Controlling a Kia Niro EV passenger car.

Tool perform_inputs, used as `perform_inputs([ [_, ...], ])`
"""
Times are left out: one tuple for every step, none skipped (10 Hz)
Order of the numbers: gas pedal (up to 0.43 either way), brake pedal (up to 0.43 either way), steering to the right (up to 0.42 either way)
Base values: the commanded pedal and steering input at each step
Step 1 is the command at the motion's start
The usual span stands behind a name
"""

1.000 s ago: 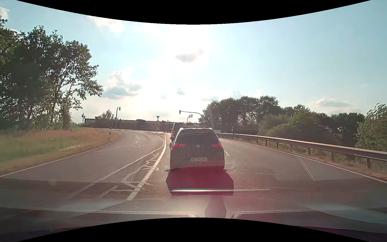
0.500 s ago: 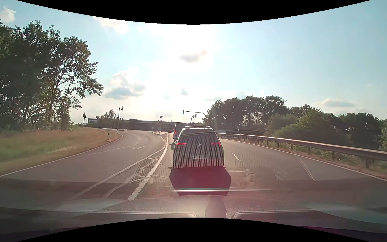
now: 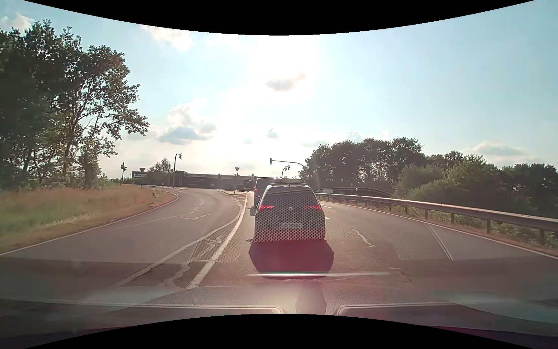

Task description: Follow the waypoints while adhering to traffic rules and regulations

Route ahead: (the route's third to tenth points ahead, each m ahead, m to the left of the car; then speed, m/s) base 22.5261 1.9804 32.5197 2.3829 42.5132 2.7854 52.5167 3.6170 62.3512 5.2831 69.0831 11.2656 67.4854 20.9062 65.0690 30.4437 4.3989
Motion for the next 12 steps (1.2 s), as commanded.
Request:
perform_inputs([
  [0.311,0.000,-0.043],
  [0.260,0.000,-0.043],
  [0.228,0.000,-0.043],
  [0.189,0.000,-0.043],
  [0.189,0.000,-0.043],
  [0.177,0.000,-0.043],
  [0.169,0.000,-0.043],
  [0.157,0.000,-0.043],
  [0.138,0.000,-0.042],
  [0.138,0.000,-0.041],
  [0.130,0.000,-0.039],
  [0.130,0.000,-0.035],
])
